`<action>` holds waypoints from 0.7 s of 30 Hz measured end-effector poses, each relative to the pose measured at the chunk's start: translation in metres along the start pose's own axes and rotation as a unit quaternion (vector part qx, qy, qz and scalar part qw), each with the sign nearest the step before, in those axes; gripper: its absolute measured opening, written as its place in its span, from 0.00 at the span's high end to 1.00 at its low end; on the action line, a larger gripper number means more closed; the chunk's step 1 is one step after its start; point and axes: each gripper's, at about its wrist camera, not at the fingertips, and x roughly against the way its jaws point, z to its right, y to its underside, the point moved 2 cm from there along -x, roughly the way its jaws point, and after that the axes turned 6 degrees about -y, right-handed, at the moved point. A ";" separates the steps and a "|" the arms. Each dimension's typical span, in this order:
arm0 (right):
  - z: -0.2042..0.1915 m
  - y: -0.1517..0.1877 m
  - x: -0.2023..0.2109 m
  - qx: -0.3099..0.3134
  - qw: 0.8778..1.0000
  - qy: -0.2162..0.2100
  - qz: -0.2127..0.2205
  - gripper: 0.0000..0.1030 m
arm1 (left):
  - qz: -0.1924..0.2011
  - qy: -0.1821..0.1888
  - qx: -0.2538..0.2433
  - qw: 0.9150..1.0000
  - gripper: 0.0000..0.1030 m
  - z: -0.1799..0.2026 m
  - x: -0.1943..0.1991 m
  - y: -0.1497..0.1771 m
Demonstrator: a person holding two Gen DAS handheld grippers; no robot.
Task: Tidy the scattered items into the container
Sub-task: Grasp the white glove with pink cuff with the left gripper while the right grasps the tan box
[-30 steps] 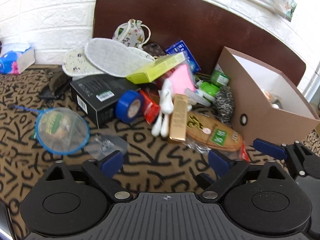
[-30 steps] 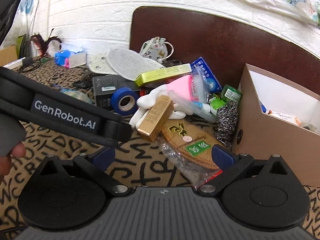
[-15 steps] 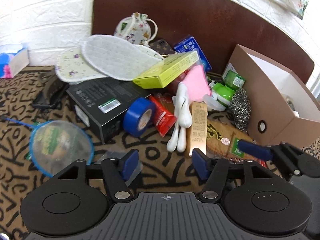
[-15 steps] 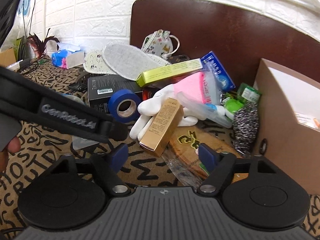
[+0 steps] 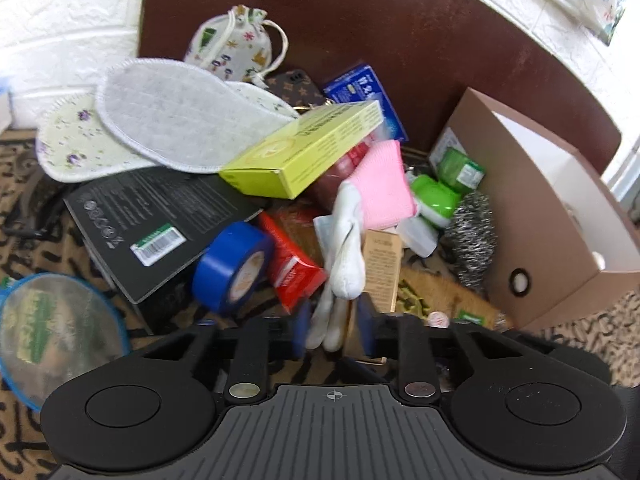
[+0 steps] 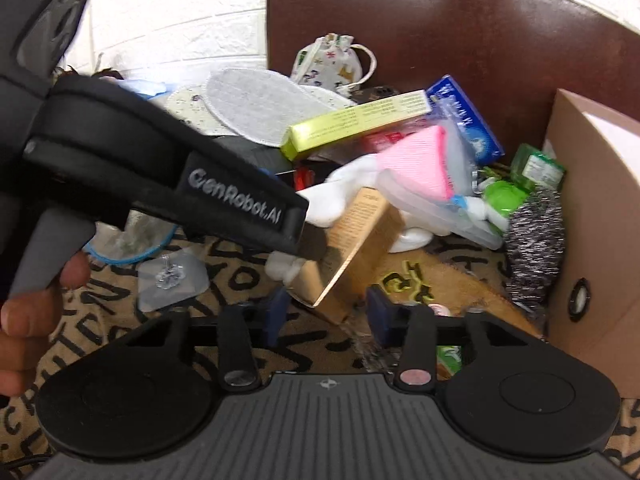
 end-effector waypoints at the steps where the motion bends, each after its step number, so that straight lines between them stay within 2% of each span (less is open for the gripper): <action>1: -0.001 0.000 0.000 -0.001 1.000 -0.001 -0.001 0.63 | 0.000 0.001 0.002 1.000 0.83 0.000 0.000 0.000; 3: -0.002 0.001 0.000 0.007 1.000 0.001 -0.002 0.65 | 0.001 -0.001 -0.001 1.000 0.94 0.001 0.000 0.000; 5: -0.002 0.002 0.001 0.007 1.000 -0.002 -0.004 0.69 | 0.000 -0.003 -0.001 1.000 1.00 0.002 0.001 0.000; 10: 0.000 0.003 0.008 -0.001 1.000 -0.010 -0.006 0.81 | -0.005 0.002 -0.006 1.000 1.00 0.006 0.005 0.007; 14: 0.000 0.005 0.013 -0.004 1.000 -0.010 -0.010 0.81 | -0.005 -0.003 -0.019 1.000 1.00 0.011 0.012 0.015; 15: 0.000 0.005 0.013 -0.004 1.000 -0.012 -0.010 0.81 | -0.002 -0.007 -0.022 1.000 0.96 0.012 0.013 0.015; 18: -0.002 0.004 0.014 -0.006 1.000 -0.012 -0.003 0.77 | 0.006 -0.007 -0.011 1.000 0.65 0.006 0.015 0.013; 20: -0.004 0.003 0.013 0.001 1.000 -0.012 -0.002 0.65 | 0.011 -0.004 -0.003 1.000 0.50 0.002 0.015 0.010; 21: -0.005 0.002 0.011 0.004 1.000 -0.010 -0.001 0.52 | 0.012 0.000 -0.001 1.000 0.45 0.002 0.015 0.009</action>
